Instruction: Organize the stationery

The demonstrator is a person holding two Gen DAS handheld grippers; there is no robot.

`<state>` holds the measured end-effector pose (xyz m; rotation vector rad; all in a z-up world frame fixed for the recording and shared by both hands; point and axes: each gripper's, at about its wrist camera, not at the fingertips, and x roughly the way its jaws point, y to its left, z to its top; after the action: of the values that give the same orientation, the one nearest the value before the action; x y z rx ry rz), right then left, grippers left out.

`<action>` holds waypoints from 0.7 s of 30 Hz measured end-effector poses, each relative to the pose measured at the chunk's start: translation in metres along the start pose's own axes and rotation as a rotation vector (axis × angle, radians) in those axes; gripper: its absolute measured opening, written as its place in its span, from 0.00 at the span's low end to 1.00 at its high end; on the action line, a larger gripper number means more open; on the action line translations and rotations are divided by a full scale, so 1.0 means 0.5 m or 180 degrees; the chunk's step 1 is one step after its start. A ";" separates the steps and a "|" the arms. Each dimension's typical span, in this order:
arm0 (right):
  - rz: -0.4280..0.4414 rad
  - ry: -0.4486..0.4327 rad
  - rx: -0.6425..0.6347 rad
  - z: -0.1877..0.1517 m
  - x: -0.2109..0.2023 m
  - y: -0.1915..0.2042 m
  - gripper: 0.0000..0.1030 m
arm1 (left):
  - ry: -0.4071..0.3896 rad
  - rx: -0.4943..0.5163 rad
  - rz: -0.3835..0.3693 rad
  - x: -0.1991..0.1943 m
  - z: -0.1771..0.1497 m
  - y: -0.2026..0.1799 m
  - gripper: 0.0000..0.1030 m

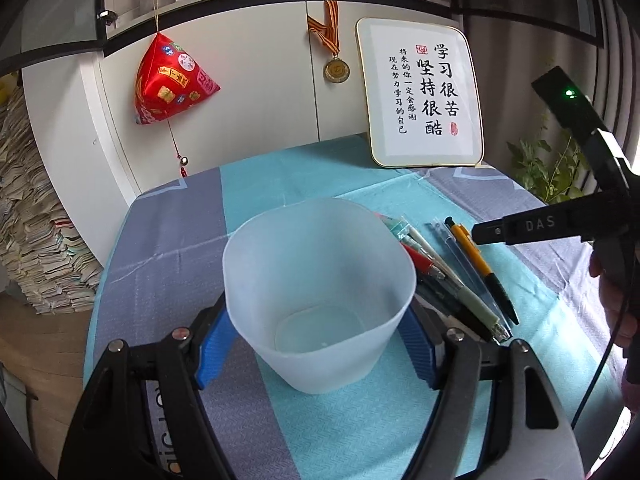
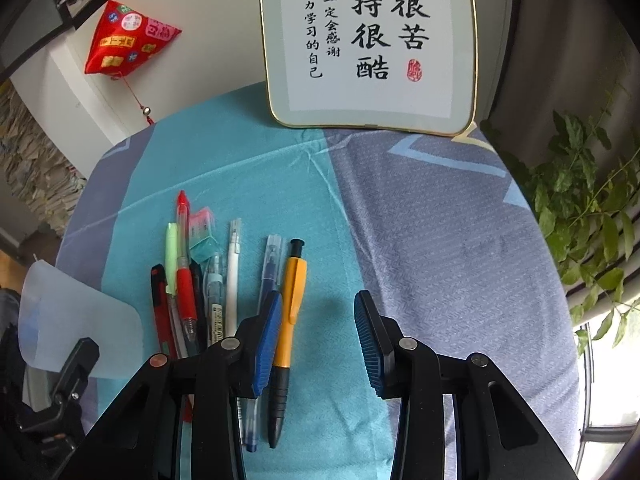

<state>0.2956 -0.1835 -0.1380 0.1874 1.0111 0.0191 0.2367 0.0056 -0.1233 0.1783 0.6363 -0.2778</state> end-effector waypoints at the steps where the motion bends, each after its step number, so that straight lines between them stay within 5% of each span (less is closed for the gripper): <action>1: 0.0018 0.0003 0.0023 0.004 0.003 0.001 0.38 | -0.0006 -0.0017 0.0002 0.001 -0.001 0.002 0.72; 12: -0.0063 0.0106 -0.0010 0.026 0.046 0.018 0.38 | -0.0114 0.0079 0.0012 -0.021 -0.011 -0.012 0.73; 14: -0.0079 0.0113 -0.0066 0.028 0.047 0.023 0.16 | -0.0118 0.0092 -0.0010 -0.022 -0.014 -0.014 0.73; 21: 0.0098 -0.0066 -0.0018 0.010 -0.018 0.006 0.15 | -0.0179 0.0103 0.0004 -0.023 -0.019 -0.016 0.70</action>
<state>0.2954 -0.1820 -0.1273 0.1979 0.9874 0.0480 0.2198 0.0029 -0.1245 0.2013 0.5761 -0.2912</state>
